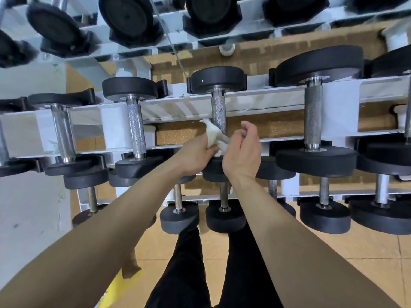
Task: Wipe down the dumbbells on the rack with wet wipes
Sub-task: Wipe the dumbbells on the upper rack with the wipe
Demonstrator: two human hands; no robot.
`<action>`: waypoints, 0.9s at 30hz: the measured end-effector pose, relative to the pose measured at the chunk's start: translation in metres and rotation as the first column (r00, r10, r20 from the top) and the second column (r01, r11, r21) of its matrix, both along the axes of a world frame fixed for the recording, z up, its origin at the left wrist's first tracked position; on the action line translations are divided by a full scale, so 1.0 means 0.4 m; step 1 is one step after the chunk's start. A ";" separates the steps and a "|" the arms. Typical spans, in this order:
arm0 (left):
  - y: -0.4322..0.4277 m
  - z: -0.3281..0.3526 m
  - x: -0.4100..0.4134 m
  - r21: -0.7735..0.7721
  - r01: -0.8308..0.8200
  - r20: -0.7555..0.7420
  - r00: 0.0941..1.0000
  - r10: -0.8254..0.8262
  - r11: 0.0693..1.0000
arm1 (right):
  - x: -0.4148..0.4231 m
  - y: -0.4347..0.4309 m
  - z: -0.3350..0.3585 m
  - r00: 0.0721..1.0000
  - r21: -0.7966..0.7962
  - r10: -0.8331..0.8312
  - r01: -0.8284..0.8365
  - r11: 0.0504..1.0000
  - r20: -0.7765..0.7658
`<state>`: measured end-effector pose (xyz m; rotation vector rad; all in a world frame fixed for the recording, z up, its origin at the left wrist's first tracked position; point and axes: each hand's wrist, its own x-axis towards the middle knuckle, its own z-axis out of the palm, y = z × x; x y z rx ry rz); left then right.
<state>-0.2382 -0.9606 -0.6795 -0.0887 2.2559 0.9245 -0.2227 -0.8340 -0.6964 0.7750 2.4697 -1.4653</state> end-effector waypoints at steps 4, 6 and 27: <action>-0.007 0.077 0.050 0.160 -0.450 -0.014 0.889 0.458 0.879 | 0.004 0.012 0.018 0.998 -0.097 0.047 -0.044 0.994 0.029; -0.021 0.106 0.066 0.428 -0.662 0.237 0.739 0.630 0.616 | 0.005 0.025 0.045 0.999 -0.156 0.045 -0.044 0.987 0.004; 0.004 0.116 0.066 0.535 -0.800 0.310 0.484 0.818 0.270 | -0.118 0.089 0.233 0.939 -0.557 0.336 -0.245 0.794 0.066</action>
